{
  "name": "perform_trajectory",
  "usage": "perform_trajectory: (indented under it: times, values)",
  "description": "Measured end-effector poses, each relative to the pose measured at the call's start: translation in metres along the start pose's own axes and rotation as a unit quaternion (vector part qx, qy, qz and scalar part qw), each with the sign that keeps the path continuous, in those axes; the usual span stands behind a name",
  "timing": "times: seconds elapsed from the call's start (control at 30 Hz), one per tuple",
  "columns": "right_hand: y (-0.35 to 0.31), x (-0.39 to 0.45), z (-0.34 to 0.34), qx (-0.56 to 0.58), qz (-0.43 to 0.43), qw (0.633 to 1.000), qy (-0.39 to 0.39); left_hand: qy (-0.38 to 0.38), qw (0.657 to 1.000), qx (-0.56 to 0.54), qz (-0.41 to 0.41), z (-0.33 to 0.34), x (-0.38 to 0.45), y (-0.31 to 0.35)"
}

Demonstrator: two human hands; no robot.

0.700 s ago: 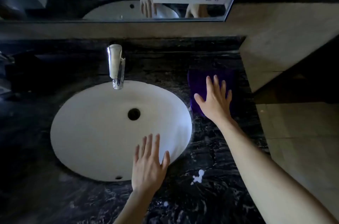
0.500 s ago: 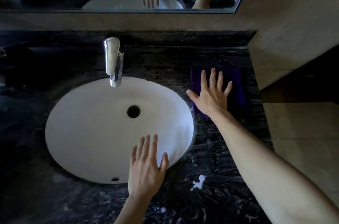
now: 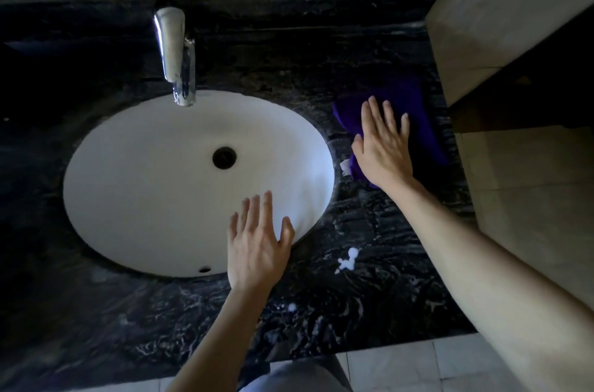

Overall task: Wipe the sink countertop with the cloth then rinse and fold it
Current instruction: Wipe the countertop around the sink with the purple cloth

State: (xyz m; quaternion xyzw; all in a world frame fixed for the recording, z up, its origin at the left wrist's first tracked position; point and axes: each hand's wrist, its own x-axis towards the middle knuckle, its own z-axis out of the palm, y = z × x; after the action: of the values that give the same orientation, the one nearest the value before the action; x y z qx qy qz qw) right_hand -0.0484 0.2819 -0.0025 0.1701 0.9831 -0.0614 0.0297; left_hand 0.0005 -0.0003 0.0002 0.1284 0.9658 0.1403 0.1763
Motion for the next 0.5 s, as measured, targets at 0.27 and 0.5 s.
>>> perform_trajectory:
  times: [0.27, 0.5]
  values:
    - [0.039, -0.142, 0.001, 0.094, -0.052, 0.994, 0.019, 0.013, 1.0, -0.007, 0.018, -0.001, -0.002, 0.001]
    - [0.066, -0.222, -0.006, -0.011, -0.103, 0.99, -0.098, 0.021, 0.999, -0.007, 0.038, -0.002, -0.005, -0.002]
